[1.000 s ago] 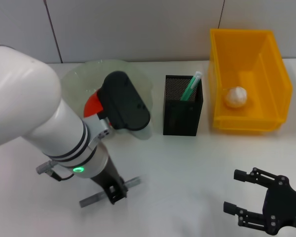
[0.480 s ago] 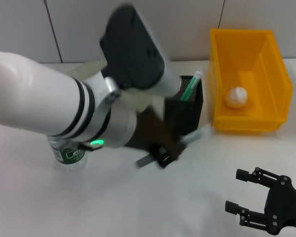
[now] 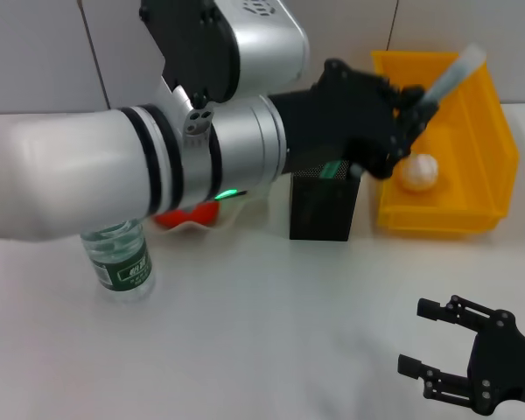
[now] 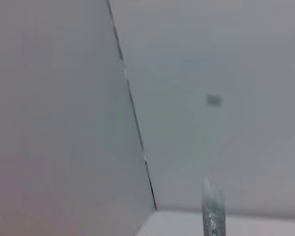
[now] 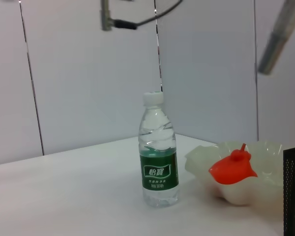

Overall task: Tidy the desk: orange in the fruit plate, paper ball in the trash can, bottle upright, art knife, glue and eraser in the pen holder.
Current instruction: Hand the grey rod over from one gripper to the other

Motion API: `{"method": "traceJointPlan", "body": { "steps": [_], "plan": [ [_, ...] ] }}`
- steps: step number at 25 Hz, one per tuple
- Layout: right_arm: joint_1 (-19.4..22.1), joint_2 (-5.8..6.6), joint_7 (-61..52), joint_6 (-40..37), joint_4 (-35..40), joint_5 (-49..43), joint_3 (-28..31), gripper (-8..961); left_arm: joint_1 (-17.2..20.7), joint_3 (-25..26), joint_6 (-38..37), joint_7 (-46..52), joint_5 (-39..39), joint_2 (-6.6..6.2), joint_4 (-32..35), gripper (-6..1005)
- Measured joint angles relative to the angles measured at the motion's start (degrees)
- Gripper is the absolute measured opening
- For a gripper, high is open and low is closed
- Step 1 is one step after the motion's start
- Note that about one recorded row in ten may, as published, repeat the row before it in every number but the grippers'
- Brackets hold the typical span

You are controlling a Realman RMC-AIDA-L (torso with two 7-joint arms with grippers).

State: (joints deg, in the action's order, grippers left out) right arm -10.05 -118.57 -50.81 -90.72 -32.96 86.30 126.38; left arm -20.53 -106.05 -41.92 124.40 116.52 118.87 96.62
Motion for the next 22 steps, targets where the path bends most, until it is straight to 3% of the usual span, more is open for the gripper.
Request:
{"method": "traceJointPlan", "body": {
  "steps": [1, 5, 6, 7, 9, 10, 11, 12, 13, 15, 17, 18, 20, 22],
  "plan": [
    [0.00, 0.00, 0.00, 0.00, 0.00, 0.00, 0.00, 763, 0.00, 0.00, 0.00, 0.00, 0.00, 0.00, 0.00, 133],
    [-0.22, -0.07, -0.06, 0.33, 0.68, 0.01, 0.00, 763, -0.70, -4.44, 14.68, -19.49, -20.86, 0.19, -11.01, 132],
    [-0.22, -0.07, -0.06, 0.33, 0.68, 0.01, 0.00, 763, -0.70, -4.44, 14.68, -19.49, -20.86, 0.19, -11.01, 132],
    [-0.48, 0.00, -0.07, 0.33, 1.12, 0.01, 0.00, 763, -1.54, -6.11, 18.29, -28.19, -29.34, 0.24, -14.64, 131],
    [-0.56, 0.05, -0.08, 0.33, 1.24, 0.01, 0.00, 763, -2.50, -6.91, 19.81, -34.22, -34.75, 0.28, -17.06, 131],
    [-0.66, 0.06, -0.08, 0.34, 1.30, 0.01, 0.00, 763, -3.94, -7.22, 20.39, -41.15, -40.98, 0.30, -20.00, 130],
    [-0.66, 0.06, -0.08, 0.34, 1.30, 0.01, 0.00, 763, -3.94, -7.22, 20.39, -41.15, -40.98, 0.30, -20.00, 130],
    [-0.68, 0.07, -0.08, 0.34, 1.31, 0.02, 0.00, 762, -5.71, -7.31, 20.41, -49.67, -48.96, 0.31, -23.81, 130],
    [-0.69, 0.07, -0.08, 0.34, 1.32, 0.02, 0.00, 762, -5.71, -7.31, 20.41, -49.67, -48.96, 0.31, -23.81, 130],
    [-0.69, 0.08, -0.08, 0.32, 1.32, 0.01, 0.00, 762, -6.99, -7.14, 19.21, -57.10, -56.62, 0.31, -26.94, 129],
    [-0.69, 0.08, -0.08, 0.29, 1.32, 0.01, 0.00, 762, -9.08, -6.71, 13.01, -73.56, -71.96, 0.32, -34.25, 129],
    [-0.69, 0.07, -0.08, 0.25, 1.32, 0.01, 0.00, 762, -9.08, -6.71, 13.01, -73.56, -71.96, 0.32, -34.25, 129],
    [-0.74, -0.01, -0.09, 0.12, 1.32, 0.02, 0.00, 762, -11.00, -6.69, 4.03, -89.45, -86.75, 0.32, -42.88, 129],
    [-0.76, -0.04, -0.09, 0.10, 1.32, 0.01, 0.01, 762, -11.47, -6.75, 1.11, -93.44, -90.67, 0.31, -45.48, 129]
  ]
}}
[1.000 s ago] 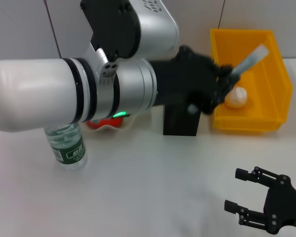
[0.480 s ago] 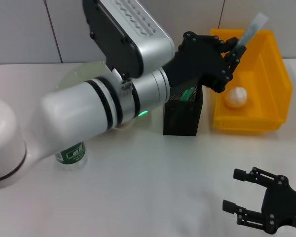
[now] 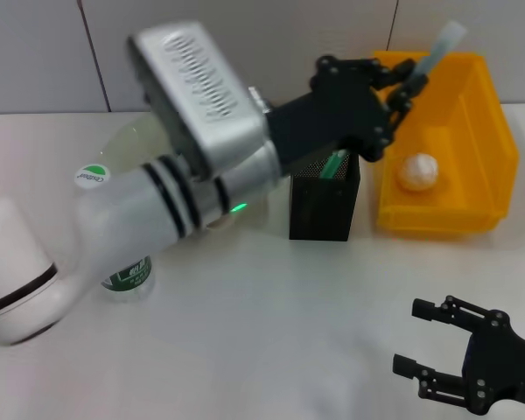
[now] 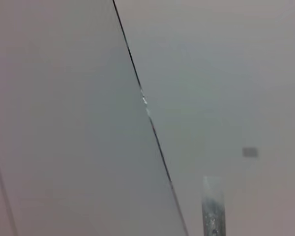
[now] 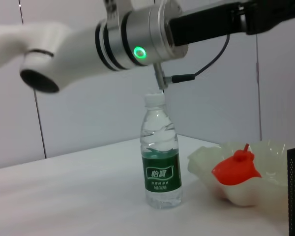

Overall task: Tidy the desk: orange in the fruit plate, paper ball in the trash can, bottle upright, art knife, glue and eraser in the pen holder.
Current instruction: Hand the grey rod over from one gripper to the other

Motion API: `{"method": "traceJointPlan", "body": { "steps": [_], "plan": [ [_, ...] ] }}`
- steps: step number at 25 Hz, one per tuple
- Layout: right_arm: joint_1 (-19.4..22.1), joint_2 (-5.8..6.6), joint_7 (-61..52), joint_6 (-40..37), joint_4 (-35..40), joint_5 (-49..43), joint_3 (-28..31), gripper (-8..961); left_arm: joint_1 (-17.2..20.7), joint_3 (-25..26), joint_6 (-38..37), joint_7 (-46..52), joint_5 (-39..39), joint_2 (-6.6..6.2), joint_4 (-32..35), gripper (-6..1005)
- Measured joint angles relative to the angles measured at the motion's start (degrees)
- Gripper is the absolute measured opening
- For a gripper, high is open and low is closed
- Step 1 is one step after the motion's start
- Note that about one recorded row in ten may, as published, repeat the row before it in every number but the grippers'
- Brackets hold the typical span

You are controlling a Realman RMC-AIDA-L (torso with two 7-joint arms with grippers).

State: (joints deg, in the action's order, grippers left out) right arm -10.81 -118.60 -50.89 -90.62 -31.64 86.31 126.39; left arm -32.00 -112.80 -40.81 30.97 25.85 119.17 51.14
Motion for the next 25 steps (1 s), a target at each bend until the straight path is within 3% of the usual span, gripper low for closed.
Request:
{"method": "traceJointPlan", "body": {
  "steps": [3, 8, 15, 23, 25],
  "plan": [
    [-0.23, -0.02, -0.26, -0.04, 0.00, 0.00, 0.00, 762, -1.67, -0.18, -7.58, -8.43, -8.90, 0.01, -8.10, 129],
    [-0.88, -0.09, -0.73, -0.07, 0.00, -0.25, 0.00, 762, -4.21, -0.21, -8.25, -9.70, -10.29, 0.01, -13.20, 129],
    [-1.03, -0.24, -0.83, -0.56, -0.04, 0.11, 1.05, 761, -4.07, -0.86, -8.62, -8.53, -12.39, 0.00, -13.55, 130],
    [-0.63, -0.32, -0.88, -5.79, 1.26, 0.34, 12.95, 761, -4.35, -1.48, -7.97, -6.08, -14.09, 0.01, -14.22, 130],
    [-0.78, -0.32, -0.78, -5.82, 1.53, 0.24, 13.14, 761, -4.55, -1.51, -7.65, -6.22, -14.53, 0.01, -14.63, 130]
  ]
}}
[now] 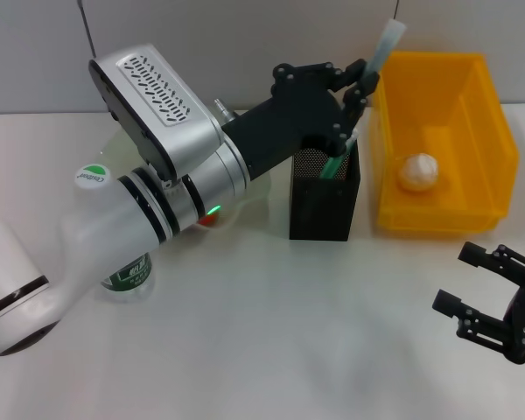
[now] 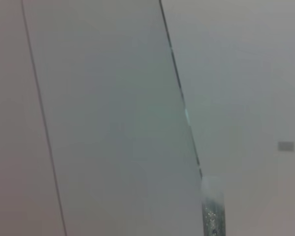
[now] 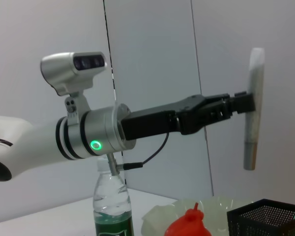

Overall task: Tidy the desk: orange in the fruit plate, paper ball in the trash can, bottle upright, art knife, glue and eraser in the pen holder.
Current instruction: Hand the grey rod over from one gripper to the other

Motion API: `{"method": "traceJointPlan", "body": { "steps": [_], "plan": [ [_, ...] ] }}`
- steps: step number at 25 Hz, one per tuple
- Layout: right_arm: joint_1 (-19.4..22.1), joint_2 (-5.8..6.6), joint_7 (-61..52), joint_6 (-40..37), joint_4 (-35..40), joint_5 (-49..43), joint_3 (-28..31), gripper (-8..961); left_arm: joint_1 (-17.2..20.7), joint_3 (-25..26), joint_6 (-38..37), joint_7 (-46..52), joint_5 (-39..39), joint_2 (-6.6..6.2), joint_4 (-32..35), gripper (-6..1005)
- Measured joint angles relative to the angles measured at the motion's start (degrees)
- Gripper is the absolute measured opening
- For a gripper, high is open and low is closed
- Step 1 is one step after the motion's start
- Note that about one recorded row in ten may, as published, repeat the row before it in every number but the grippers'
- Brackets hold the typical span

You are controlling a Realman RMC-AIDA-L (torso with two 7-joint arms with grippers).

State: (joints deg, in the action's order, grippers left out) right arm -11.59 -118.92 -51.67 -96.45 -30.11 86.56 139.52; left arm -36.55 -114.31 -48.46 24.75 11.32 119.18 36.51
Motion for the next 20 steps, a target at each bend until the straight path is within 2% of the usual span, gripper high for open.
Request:
{"method": "traceJointPlan", "body": {
  "steps": [7, 11, 13, 20],
  "plan": [
    [-0.81, -0.12, 1.46, 0.40, 2.08, -0.13, 0.77, 761, -0.15, 0.17, -0.44, 0.49, -0.83, 0.06, -0.70, 128],
    [-2.05, -0.24, 2.80, 0.47, 5.71, 0.01, 7.26, 761, 0.23, -0.36, -2.95, 2.84, -3.77, 0.09, -0.75, 126],
    [-2.53, -0.23, 4.04, 0.88, 7.11, 0.02, 8.47, 761, 0.43, -0.58, -4.89, 3.48, -4.49, 0.09, -1.04, 128],
    [-2.77, -0.28, 4.39, 1.88, 7.42, 0.24, 9.08, 760, 0.42, -1.06, -6.33, 4.36, -4.65, 0.09, -1.35, 134]
  ]
}}
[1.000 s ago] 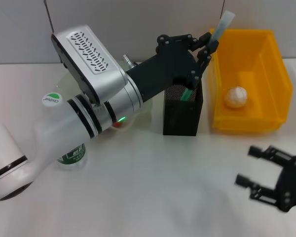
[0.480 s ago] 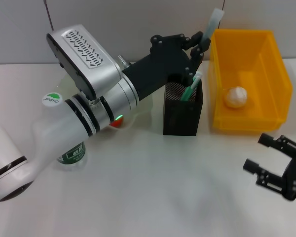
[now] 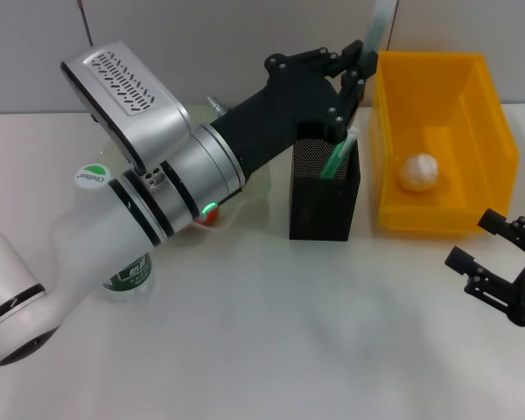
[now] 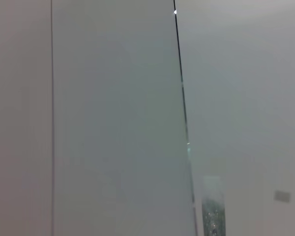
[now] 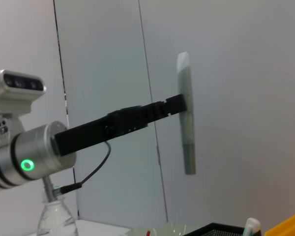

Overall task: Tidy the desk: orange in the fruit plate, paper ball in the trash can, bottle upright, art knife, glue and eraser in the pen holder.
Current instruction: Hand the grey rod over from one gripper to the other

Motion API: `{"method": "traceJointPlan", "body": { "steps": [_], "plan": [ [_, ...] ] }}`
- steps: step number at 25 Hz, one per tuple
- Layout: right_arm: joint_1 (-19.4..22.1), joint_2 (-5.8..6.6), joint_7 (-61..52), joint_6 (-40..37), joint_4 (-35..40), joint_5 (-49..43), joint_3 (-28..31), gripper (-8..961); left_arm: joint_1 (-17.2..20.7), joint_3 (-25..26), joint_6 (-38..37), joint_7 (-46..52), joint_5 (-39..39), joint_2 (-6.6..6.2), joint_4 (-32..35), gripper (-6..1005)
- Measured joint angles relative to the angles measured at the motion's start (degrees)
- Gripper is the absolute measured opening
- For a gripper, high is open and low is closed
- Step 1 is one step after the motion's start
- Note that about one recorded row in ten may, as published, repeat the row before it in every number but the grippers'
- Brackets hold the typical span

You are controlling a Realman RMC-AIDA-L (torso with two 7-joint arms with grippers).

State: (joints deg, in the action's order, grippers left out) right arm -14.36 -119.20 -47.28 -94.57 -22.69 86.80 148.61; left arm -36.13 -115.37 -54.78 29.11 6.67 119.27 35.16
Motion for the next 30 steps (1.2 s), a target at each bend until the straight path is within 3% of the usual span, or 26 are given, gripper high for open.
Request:
{"method": "traceJointPlan", "body": {
  "steps": [4, 6, 12, 13, 14, 18, 30],
  "plan": [
    [0.67, 0.88, -3.77, -2.05, -1.96, 0.44, 0.44, 760, 0.39, -0.40, -1.73, 2.93, 1.35, -0.01, 0.00, 137],
    [1.18, 2.18, -8.12, -4.57, -4.05, 0.15, 0.40, 760, 1.62, -0.23, -4.28, 5.64, 4.78, -0.24, -0.08, 139],
    [2.17, 7.61, -17.67, -14.99, -8.13, 0.17, 0.52, 760, 5.88, -0.08, -9.52, 9.09, 13.56, -0.72, -0.17, 144],
    [2.18, 9.07, -19.38, -18.14, -8.95, 0.28, 0.60, 760, 7.20, 0.01, -11.88, 10.68, 16.58, -0.86, -0.18, 145],
    [2.12, 9.51, -20.03, -19.17, -9.26, 0.29, 0.65, 760, 7.20, 0.01, -11.88, 10.68, 16.58, -0.86, -0.18, 145],
    [1.32, 10.59, -22.73, -22.66, -10.66, 0.38, 1.43, 760, 8.87, 0.23, -13.67, 12.80, 19.62, -1.00, -0.18, 149],
    [-1.43, 10.77, -24.61, -29.14, -11.39, 0.03, 0.89, 759, 9.65, -0.06, -16.47, 14.51, 27.20, -0.86, -0.27, 159]
  ]
}}
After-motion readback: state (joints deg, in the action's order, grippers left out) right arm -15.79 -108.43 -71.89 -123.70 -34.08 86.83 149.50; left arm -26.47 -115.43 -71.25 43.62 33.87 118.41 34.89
